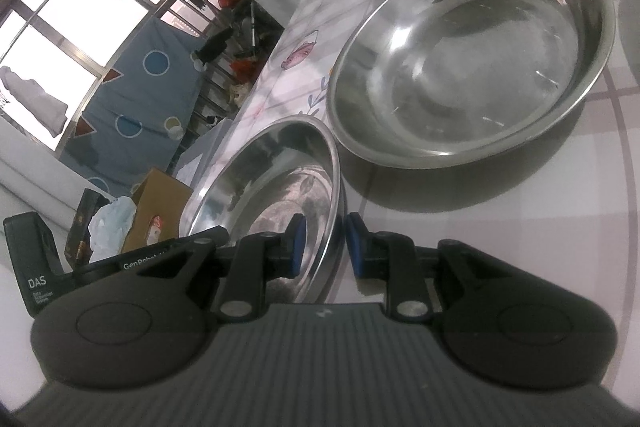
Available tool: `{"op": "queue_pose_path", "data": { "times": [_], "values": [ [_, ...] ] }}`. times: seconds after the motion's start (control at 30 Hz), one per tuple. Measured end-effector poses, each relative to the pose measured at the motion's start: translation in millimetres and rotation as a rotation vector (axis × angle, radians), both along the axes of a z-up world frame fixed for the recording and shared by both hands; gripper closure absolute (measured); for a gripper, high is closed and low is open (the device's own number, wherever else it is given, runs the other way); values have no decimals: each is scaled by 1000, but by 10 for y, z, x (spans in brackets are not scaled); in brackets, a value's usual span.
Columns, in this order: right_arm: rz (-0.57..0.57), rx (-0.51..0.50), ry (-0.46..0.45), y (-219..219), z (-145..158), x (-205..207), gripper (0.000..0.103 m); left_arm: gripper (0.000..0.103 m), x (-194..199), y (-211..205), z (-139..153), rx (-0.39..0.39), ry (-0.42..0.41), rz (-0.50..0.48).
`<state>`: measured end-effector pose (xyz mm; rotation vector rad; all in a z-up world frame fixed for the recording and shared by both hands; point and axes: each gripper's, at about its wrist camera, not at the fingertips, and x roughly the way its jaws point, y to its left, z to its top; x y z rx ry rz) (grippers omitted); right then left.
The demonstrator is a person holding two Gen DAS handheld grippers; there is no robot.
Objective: Organize plates and bowls
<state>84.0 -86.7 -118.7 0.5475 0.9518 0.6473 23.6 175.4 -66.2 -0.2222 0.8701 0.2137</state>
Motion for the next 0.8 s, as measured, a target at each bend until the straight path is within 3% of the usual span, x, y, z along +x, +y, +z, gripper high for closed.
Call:
{"op": "queue_pose_path", "data": {
  "times": [0.8],
  "values": [
    [1,2,-1,8,-1,-13,81,75,-19,-4,-8,-3,-6,4]
  ]
}}
